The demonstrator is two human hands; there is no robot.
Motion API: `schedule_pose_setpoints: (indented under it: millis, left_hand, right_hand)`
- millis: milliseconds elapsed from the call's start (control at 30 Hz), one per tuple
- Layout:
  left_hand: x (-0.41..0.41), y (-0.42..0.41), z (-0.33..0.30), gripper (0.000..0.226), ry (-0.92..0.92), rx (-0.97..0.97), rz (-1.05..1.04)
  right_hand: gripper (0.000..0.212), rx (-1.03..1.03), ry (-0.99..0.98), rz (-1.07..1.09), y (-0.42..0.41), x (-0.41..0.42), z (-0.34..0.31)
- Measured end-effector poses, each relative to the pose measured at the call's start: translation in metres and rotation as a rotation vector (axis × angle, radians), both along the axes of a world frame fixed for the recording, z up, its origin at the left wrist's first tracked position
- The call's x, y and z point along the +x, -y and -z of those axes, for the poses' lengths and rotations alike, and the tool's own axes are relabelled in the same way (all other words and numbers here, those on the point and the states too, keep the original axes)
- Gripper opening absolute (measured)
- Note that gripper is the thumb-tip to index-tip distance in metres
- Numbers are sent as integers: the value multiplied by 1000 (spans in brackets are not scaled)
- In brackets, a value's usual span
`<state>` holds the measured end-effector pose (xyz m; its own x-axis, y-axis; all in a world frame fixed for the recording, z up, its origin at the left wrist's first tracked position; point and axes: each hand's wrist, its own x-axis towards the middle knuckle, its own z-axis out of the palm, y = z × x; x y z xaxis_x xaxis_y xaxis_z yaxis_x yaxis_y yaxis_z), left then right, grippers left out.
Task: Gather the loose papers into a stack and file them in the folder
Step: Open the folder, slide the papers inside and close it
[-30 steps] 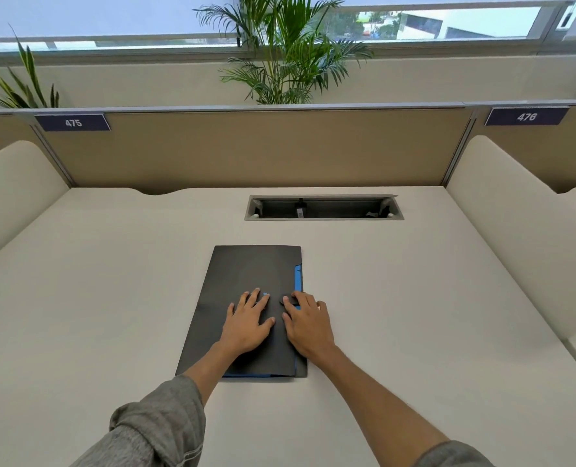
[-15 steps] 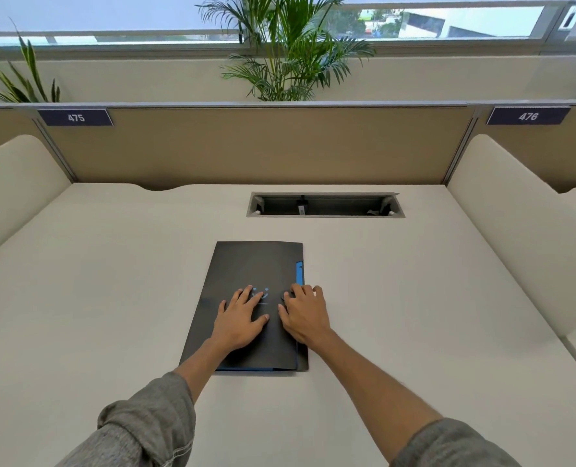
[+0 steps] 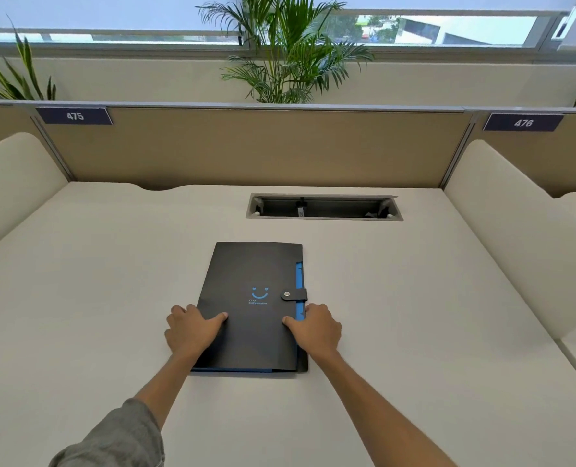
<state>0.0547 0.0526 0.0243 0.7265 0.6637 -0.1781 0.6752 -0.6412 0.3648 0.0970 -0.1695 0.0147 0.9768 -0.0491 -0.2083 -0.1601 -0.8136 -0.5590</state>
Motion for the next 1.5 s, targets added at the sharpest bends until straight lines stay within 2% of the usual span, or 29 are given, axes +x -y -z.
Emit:
schedule_pose_setpoints:
  millis: [100,200,300,400,567,767,1033,1267,1500]
  left_hand:
    - [2,-4,-4,67,35,-149,-61]
    - [5,-16,-1,70,111,-355,-126]
    - [8,-23,-2,70,191,-520,-170]
    - [15,-27,-8,64,236,-657,-213]
    - [29,-46,-12,53,305,-782,-262]
    - [57,-76,-30,46,405,-842,-274]
    - [109,-110,-61,33,508,-820,-245]
    - [156,-150,-80,27,534,-773,-249]
    - [193,-188,-73,24,512,-731,-250]
  right_hand:
    - [38,177,-84,59,-5,2,2]
    - [54,395,-151,121,-4,6,1]
    - [57,552,-193,170,-7,10,2]
    - [54,633,-192,202,-12,15,1]
    - [52,708,-164,199,-24,31,-11]
    - [50,755,-113,173,-49,58,-37]
    - [50,747,-63,155,-88,109,-71]
    - [53,760,-94,145,-126,160,-83]
    - [55,703,-137,114,-159,197,-75]
